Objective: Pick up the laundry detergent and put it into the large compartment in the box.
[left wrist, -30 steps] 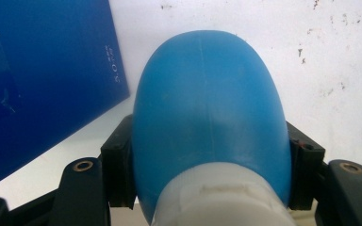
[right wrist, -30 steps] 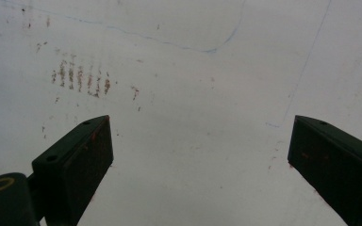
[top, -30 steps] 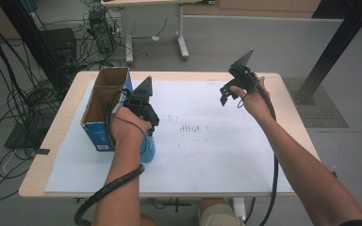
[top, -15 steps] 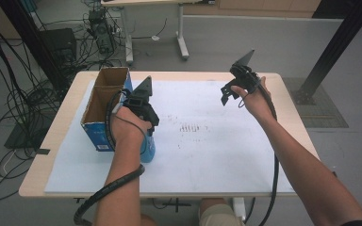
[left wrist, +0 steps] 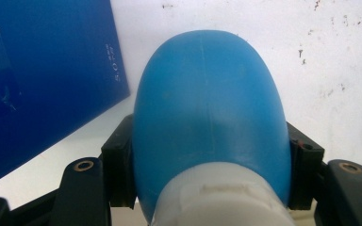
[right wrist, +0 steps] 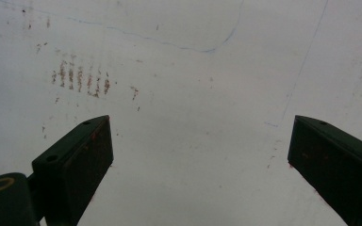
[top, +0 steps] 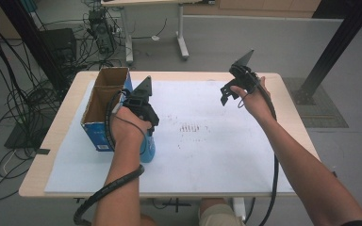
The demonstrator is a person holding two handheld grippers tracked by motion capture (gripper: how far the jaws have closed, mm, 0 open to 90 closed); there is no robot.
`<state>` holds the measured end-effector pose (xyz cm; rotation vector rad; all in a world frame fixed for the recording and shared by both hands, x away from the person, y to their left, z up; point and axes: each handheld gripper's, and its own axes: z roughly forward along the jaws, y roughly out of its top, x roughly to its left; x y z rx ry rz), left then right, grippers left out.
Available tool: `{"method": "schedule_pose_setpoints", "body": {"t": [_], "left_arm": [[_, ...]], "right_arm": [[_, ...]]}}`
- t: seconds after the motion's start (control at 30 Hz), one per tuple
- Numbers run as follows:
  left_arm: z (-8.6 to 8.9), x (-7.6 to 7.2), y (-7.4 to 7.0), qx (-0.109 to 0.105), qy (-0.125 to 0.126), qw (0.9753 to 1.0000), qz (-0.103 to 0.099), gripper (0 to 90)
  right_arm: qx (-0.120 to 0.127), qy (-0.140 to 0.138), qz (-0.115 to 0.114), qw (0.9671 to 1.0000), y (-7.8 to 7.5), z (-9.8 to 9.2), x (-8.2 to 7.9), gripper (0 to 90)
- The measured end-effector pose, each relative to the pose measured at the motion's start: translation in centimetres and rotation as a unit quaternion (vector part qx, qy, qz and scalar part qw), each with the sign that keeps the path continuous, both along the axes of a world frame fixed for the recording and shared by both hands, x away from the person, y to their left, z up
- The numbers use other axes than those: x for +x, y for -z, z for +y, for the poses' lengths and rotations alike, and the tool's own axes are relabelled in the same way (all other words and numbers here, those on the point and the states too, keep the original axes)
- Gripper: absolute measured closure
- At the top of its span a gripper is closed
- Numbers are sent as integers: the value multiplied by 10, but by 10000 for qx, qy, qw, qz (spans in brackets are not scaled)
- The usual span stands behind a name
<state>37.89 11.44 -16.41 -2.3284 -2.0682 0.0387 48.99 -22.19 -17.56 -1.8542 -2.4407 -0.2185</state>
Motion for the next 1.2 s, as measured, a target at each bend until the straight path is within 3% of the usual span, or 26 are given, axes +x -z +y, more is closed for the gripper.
{"method": "schedule_pose_setpoints", "body": {"t": [1.2], "left_arm": [[0,-1,0,-4,-28,10000,-15,374]], "right_arm": [[17,20,-7,10000,-1,-3,-1,71]]}}
